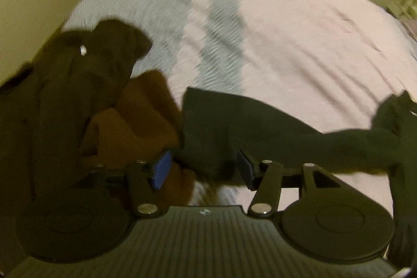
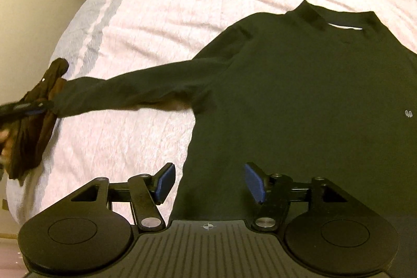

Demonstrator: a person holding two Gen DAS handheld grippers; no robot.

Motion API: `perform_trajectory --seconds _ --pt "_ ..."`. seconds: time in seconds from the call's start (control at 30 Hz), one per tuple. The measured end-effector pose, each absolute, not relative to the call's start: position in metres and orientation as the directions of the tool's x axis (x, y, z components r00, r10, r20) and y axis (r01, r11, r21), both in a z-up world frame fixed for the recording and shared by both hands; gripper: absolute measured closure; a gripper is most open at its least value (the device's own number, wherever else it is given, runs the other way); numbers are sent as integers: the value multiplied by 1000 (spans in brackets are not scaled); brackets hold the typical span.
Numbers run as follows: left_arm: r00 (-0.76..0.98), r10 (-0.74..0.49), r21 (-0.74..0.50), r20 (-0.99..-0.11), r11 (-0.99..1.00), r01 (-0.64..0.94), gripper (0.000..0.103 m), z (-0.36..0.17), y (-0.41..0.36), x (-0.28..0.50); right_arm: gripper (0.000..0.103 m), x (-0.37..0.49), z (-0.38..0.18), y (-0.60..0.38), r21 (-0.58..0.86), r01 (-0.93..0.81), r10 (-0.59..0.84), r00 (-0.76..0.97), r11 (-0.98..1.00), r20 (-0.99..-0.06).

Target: Fold clothes

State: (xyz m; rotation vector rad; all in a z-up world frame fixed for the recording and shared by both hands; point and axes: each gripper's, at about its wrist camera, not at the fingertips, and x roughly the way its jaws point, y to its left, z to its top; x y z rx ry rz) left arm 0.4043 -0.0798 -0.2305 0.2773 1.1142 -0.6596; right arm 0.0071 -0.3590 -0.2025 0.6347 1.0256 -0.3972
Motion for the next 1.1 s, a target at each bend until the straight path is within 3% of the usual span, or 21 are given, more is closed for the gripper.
perform_trajectory --seconds 0.23,0.27,0.3,0.33,0.4,0.53,0.73,0.87,1.03,1.1 --pt "206 -311 -151 -928 818 555 53 -243 -75 420 40 29 -212 -356 315 584 2 473 748 -881" --pt "203 -327 -174 -923 825 538 58 -243 -72 422 40 36 -212 -354 319 576 6 477 753 -879" --pt "209 -346 -195 -914 831 521 83 -243 -68 423 40 41 -212 -354 322 568 11 482 757 -876" --pt "224 -390 -228 -893 822 522 98 -236 -63 422 40 47 -212 -354 324 560 14 486 763 -874" --pt "252 -475 -292 -843 798 528 99 -221 -51 420 40 60 -212 -353 320 542 19 488 777 -872" --pt "325 -563 -298 -760 747 595 98 -176 -18 391 40 82 -213 -351 315 505 29 496 803 -868" --pt "215 -463 -296 -860 796 529 95 -204 27 352 40 108 -224 -347 329 466 73 487 821 -870" --pt "166 -361 -231 -918 824 518 93 -219 38 338 40 121 -231 -340 328 433 101 470 839 -877" --pt "303 -378 -100 -874 753 651 92 -188 27 340 40 125 -230 -339 325 420 94 484 847 -870" --pt "294 -416 -79 -860 679 730 82 -184 6 351 40 126 -230 -339 323 422 91 484 847 -871"
